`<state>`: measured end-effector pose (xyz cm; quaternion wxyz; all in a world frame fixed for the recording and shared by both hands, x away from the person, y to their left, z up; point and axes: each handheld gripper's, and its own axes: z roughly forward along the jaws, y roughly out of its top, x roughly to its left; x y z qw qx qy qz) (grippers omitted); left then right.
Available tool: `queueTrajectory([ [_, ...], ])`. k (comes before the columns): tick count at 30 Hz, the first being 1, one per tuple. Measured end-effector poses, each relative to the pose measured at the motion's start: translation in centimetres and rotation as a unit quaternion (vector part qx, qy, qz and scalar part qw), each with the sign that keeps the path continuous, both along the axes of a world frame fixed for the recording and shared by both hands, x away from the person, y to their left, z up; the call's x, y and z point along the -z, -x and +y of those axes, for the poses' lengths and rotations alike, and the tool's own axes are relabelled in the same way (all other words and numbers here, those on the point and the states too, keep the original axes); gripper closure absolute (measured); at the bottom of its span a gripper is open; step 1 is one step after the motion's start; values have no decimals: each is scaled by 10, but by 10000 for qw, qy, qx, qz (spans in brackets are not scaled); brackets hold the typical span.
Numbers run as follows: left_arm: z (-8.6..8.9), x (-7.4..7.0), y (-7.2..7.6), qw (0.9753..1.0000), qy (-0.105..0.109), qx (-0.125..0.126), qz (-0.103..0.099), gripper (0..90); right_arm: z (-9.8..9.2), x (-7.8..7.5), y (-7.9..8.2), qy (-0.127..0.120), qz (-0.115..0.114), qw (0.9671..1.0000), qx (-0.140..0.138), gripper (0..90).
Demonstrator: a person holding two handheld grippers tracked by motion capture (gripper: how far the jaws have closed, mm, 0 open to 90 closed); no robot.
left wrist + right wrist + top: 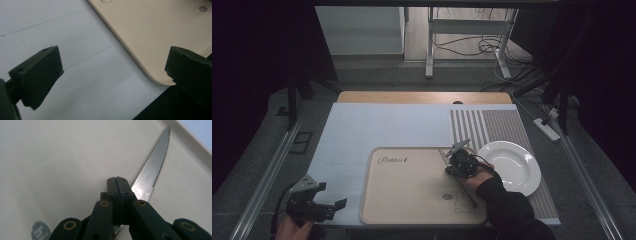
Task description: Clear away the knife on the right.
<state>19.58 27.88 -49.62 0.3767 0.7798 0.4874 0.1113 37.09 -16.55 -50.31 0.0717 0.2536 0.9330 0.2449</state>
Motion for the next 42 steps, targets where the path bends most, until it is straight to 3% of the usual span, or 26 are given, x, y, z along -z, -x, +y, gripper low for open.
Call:
queueTrajectory([
  [14, 0, 0, 0, 10000, -16, -3, 1, 14, -42, -2, 7, -81, 131, 9991, 404, 900],
  [22, -1, 0, 0, 10000, -34, 6, 4, 15, -63, -3, 13, -77, 55, 9978, 656, 900],
  [28, -1, 0, 0, 10000, -17, -1, 5, 15, -62, -3, 15, -52, -12, 9978, 655, 892],
  [42, -1, 0, 0, 10000, -27, -10, 14, 15, -59, -14, 21, -518, -116, 9965, 640, 688],
])
